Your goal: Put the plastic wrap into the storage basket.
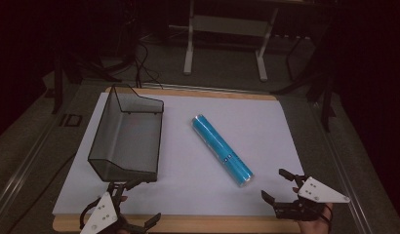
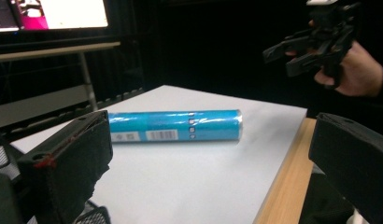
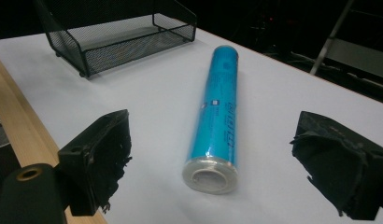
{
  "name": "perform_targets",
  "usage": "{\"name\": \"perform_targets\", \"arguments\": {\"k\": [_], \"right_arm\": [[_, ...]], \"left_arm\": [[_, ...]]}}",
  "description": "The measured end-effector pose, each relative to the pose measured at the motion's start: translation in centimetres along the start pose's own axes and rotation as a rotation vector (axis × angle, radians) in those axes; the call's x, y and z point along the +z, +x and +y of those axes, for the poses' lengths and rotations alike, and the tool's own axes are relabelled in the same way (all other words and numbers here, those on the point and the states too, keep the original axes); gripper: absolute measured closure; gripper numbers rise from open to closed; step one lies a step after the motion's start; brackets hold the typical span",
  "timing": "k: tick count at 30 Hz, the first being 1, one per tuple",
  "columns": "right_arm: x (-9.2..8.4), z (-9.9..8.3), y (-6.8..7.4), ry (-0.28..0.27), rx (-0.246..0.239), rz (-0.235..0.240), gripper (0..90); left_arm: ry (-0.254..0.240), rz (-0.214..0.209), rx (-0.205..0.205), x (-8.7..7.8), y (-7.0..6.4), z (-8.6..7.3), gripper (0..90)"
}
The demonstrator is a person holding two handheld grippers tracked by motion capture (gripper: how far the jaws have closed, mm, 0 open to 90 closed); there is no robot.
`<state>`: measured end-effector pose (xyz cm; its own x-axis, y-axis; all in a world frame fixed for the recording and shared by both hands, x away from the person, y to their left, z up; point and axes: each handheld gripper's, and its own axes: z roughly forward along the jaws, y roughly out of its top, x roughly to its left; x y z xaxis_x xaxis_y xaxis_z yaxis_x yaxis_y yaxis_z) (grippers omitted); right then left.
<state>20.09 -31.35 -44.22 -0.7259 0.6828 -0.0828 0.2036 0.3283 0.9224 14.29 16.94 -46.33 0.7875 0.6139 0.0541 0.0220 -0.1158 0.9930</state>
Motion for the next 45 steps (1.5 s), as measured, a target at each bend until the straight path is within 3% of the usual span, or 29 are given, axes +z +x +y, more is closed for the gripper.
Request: {"name": "perform_targets", "arguments": {"k": [14, 23, 34, 45], "right_arm": [[0.1, 0.4, 0.7, 0.007, -0.031, 0.024, 11.4], [0.2, 0.7, 0.8, 0.003, -0.023, 0.011, 11.3], [0.9, 2.7, 0.7, 0.011, -0.036, 0.044, 11.3], [3.1, 4.7, 0.6, 0.017, -0.060, 0.009, 11.4]], "left_arm": [[-0.006, -0.002, 0.002, 0.2, -0.2, 0.0, 0.5], [-0.007, -0.006, 0.012, 0.3, -0.3, 0.1, 0.5], [-0.002, -0.003, 0.020, 0.4, -0.6, 0.1, 0.5], [0.002, -0.005, 0.024, 0.4, -0.6, 0.1, 0.5]]}}
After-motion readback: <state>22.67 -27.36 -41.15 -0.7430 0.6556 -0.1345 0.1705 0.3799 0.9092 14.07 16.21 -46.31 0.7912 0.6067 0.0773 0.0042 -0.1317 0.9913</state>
